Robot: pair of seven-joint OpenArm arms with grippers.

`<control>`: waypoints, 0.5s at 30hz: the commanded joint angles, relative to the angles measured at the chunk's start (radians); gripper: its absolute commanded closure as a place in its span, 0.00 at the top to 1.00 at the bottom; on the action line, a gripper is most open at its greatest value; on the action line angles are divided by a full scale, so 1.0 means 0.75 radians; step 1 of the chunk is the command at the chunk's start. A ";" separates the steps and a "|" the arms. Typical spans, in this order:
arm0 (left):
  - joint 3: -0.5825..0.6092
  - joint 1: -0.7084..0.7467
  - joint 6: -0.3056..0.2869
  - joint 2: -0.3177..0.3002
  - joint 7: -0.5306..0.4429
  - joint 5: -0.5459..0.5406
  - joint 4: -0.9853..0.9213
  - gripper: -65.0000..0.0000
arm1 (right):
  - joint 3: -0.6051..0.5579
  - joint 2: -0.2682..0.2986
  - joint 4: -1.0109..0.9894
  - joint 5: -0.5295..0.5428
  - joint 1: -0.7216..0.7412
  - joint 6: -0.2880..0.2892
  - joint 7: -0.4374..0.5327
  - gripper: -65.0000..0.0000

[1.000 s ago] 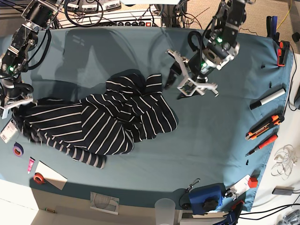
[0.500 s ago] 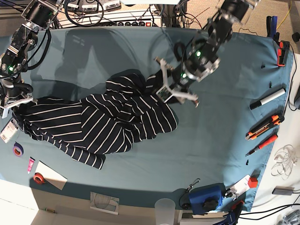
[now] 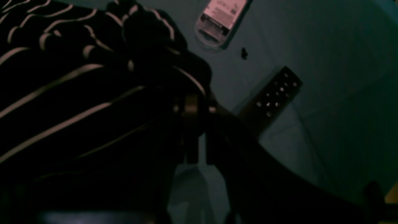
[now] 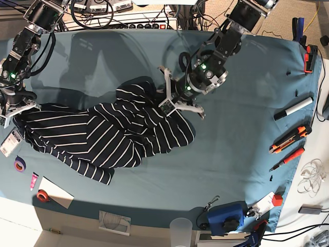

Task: Layout the t-shirt on the table in an organized manner, then fold the t-shirt properly
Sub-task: 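Drag the shirt with the right gripper while left gripper grasps its edge, then pull the shirt apart with both grippers to spread it flat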

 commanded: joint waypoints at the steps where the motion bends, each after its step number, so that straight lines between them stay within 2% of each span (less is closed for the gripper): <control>1: -0.004 -0.038 0.076 0.002 0.024 0.026 0.046 0.00 | 0.010 0.040 0.023 0.030 0.023 0.008 0.042 0.00; 3: -0.010 -0.065 0.181 -0.012 0.141 0.072 0.095 0.00 | 0.010 0.039 0.023 0.076 0.023 0.048 0.062 0.00; 5: -0.045 -0.097 0.207 -0.030 0.247 0.109 0.156 0.00 | 0.010 0.039 0.023 0.110 0.026 0.057 0.073 0.00; 9: -0.186 -0.137 0.179 -0.077 0.390 0.086 0.270 0.00 | 0.010 0.040 0.022 0.111 0.032 0.055 0.100 0.00; 13: -0.400 -0.144 0.119 -0.144 0.393 -0.033 0.295 0.00 | 0.011 0.045 0.021 0.111 0.056 0.055 0.099 0.00; 15: -0.517 -0.148 0.113 -0.187 0.393 -0.103 0.295 0.00 | 0.011 0.051 0.021 0.111 0.079 0.049 0.099 0.00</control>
